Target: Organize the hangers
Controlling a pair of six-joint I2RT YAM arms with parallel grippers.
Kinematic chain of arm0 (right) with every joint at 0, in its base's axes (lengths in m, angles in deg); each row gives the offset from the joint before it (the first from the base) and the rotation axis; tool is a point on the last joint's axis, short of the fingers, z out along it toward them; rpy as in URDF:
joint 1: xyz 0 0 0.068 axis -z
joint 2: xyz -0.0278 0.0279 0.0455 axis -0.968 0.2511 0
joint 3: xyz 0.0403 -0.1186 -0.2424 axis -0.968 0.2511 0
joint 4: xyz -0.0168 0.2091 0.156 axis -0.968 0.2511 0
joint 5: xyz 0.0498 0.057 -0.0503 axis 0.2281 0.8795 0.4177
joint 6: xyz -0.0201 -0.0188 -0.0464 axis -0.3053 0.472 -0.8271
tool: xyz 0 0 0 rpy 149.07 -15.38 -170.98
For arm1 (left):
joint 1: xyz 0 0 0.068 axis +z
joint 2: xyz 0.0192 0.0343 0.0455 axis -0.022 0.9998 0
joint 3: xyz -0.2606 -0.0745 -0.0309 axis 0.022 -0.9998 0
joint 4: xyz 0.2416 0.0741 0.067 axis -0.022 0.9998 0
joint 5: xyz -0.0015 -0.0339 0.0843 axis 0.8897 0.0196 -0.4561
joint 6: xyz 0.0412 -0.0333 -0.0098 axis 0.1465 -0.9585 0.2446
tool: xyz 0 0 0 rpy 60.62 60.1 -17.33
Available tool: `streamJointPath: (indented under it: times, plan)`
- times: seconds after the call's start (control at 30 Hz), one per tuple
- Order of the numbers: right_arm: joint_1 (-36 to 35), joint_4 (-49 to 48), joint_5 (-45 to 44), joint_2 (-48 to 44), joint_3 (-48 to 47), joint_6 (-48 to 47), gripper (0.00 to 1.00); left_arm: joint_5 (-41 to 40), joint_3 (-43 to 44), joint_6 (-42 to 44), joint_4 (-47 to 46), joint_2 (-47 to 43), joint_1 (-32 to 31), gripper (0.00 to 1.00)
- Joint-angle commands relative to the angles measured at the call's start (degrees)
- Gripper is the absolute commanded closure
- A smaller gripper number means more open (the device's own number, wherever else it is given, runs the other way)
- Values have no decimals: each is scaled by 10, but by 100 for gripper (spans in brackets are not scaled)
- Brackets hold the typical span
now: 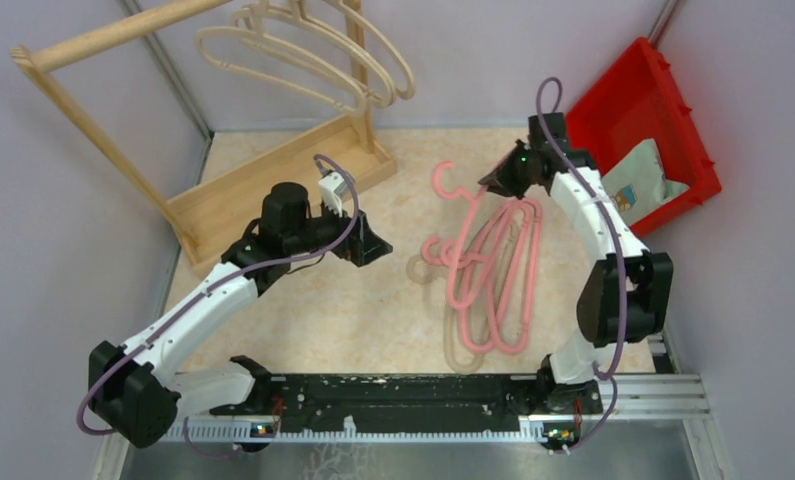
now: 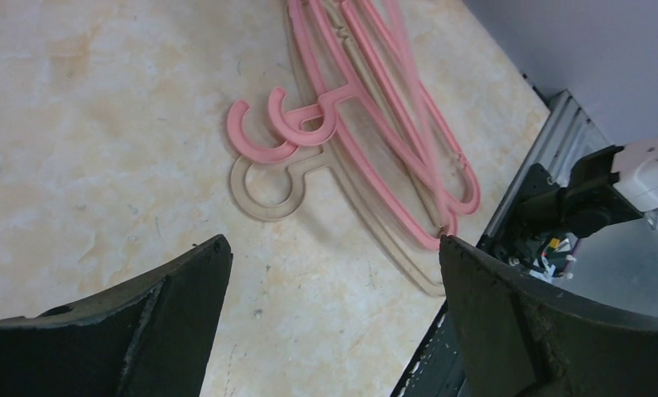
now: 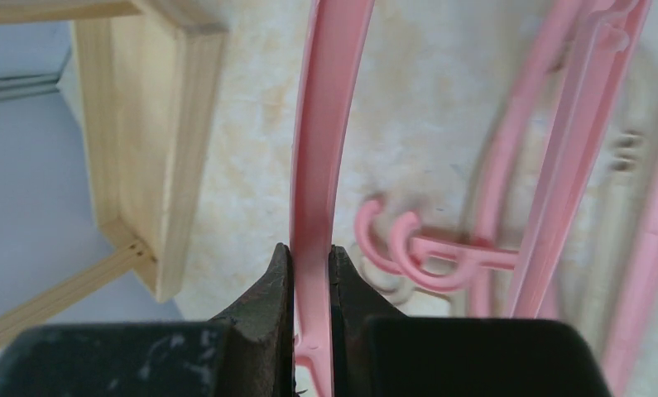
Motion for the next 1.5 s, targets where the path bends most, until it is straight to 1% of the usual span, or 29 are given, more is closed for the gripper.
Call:
streamJointPath:
  times: [0.0, 0.17, 0.27, 0.33, 0.43, 0.57, 0.77, 0.87, 0.9, 1.03, 1.07, 1.2, 1.23, 1.27, 1.3, 1.37, 1.4, 1.47]
  plan:
    - [-47, -129, 66, 69, -33, 84, 100, 57, -5, -28, -83, 0, -3, 0]
    - [-103, -156, 82, 144, -131, 102, 100, 64, -18, -37, -89, -6, -3, 0]
    - [-121, -208, 111, 156, -148, 146, 100, 56, -35, -40, -92, -12, -4, 0]
    - [-130, -225, 124, 157, -158, 164, 100, 51, -46, -41, -92, -13, -4, 0]
    - [-146, -251, 139, 154, -158, 191, 100, 42, -64, -48, -102, -14, -4, 0]
    - [-161, -311, 174, 150, -146, 244, 100, 31, -78, -53, -110, -9, -4, 0]
    - [-175, -318, 207, 140, -153, 263, 100, 10, -87, -51, -119, 2, -5, 0]
    - [-180, -351, 252, 137, -132, 296, 100, -9, -86, -56, -120, 12, -5, 2]
    - [-181, -362, 265, 134, -123, 308, 100, -15, -87, -57, -120, 15, -5, 5]
    - [-183, -401, 283, 107, -70, 341, 100, -41, -78, -54, -94, 29, -5, 33]
    - [-183, -403, 292, 106, -61, 344, 100, -48, -76, -53, -81, 32, -6, 44]
    - [-181, -394, 319, 104, -42, 337, 100, -86, -54, -54, -20, 38, -6, 94]
    - [-179, -378, 320, 103, -37, 330, 99, -102, -46, -57, 2, 36, -6, 100]
    - [-176, -362, 320, 102, -33, 319, 88, -119, -38, -60, 25, 32, -6, 100]
    - [-171, -338, 317, 102, -29, 305, 72, -140, -30, -62, 50, 25, -6, 100]
    - [-158, -298, 309, 101, -20, 271, 50, -186, -20, -68, 99, 6, -6, 100]
    - [-148, -277, 303, 101, -16, 256, 41, -209, -16, -70, 124, -6, -6, 100]
    - [-124, -241, 285, 100, -8, 215, 29, -264, -4, -81, 184, -32, -6, 100]
